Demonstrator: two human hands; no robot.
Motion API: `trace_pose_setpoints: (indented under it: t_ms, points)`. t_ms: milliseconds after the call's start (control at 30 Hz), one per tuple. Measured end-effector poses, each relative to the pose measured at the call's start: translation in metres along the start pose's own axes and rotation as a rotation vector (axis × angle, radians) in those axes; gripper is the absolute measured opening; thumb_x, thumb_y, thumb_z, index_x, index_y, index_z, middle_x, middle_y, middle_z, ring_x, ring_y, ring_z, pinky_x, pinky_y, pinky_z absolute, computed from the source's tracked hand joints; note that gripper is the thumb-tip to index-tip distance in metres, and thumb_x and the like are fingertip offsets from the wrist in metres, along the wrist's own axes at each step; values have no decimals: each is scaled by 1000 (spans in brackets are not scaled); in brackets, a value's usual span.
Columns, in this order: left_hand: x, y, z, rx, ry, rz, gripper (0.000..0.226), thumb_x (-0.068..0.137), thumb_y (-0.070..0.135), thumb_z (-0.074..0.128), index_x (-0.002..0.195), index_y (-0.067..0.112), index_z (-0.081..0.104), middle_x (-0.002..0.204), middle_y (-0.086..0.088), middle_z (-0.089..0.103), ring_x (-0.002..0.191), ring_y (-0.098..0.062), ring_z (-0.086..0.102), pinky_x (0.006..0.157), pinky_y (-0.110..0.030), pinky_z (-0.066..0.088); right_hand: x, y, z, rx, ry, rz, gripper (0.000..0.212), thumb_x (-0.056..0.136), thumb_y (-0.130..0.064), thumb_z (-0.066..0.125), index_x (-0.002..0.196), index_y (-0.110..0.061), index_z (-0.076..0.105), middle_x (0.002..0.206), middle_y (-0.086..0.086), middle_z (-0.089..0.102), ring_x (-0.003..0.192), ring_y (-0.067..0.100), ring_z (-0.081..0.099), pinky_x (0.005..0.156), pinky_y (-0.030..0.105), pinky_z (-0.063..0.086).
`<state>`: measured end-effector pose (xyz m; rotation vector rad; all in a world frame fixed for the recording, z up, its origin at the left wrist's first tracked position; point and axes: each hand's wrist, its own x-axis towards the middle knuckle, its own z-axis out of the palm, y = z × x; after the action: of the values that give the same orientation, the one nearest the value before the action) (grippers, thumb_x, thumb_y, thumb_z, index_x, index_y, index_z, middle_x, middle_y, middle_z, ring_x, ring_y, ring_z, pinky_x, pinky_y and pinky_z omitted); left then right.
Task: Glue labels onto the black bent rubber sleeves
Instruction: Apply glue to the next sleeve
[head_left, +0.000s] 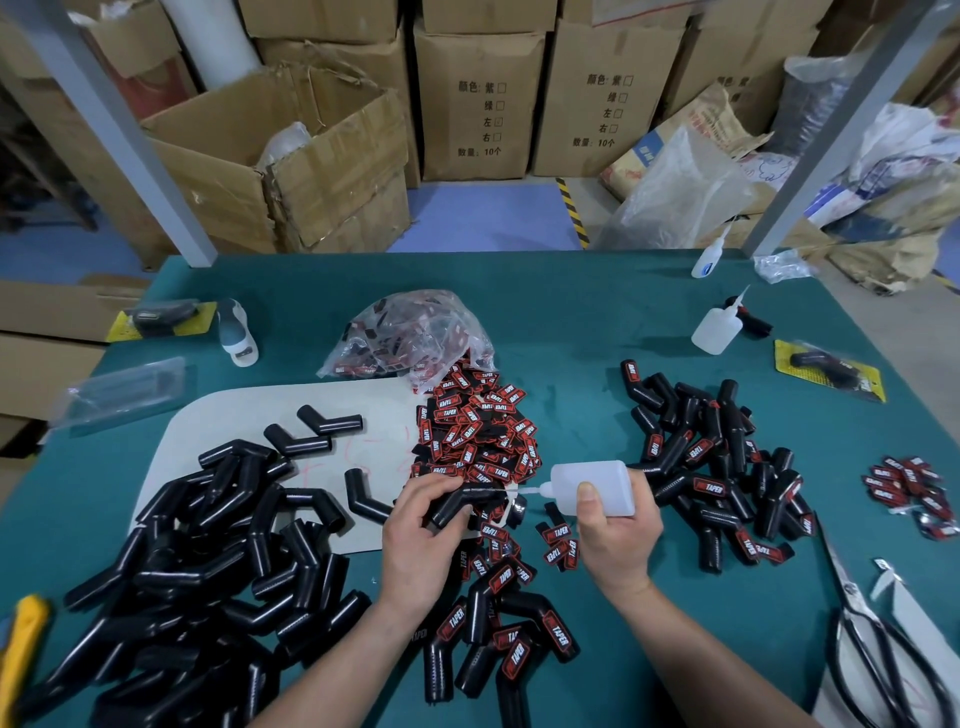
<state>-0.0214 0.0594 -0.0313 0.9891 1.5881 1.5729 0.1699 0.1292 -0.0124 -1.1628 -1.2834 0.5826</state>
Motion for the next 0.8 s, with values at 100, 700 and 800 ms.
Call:
trace_pose_setpoints:
  t_ms: [100, 700, 800]
  points:
    - [0, -4, -1, 15, -31, -10, 45, 86, -7, 76, 104, 34, 78, 116, 14, 65, 107, -20, 68, 74, -37, 65, -1, -1, 0, -3, -5, -9, 20, 77, -41, 62, 82, -24, 52, 62, -13, 53, 60, -9, 52, 51, 15, 39]
    - [0, -3, -2, 73, -10, -5, 48, 86, -2, 78, 105, 43, 76, 118, 18, 64, 112, -11, 66, 76, -33, 64, 2, -3, 0, -7, -32, 2, 25, 77, -41, 61, 82, -17, 54, 65, -15, 54, 62, -11, 56, 50, 7, 39]
    - [0, -1, -2, 48, -9, -7, 49, 87, -4, 77, 104, 42, 77, 116, 18, 65, 109, -11, 67, 74, -31, 64, 3, -1, 0, -9, -28, 7, 24, 77, -41, 61, 82, -19, 53, 66, -16, 54, 62, -11, 55, 51, 6, 38]
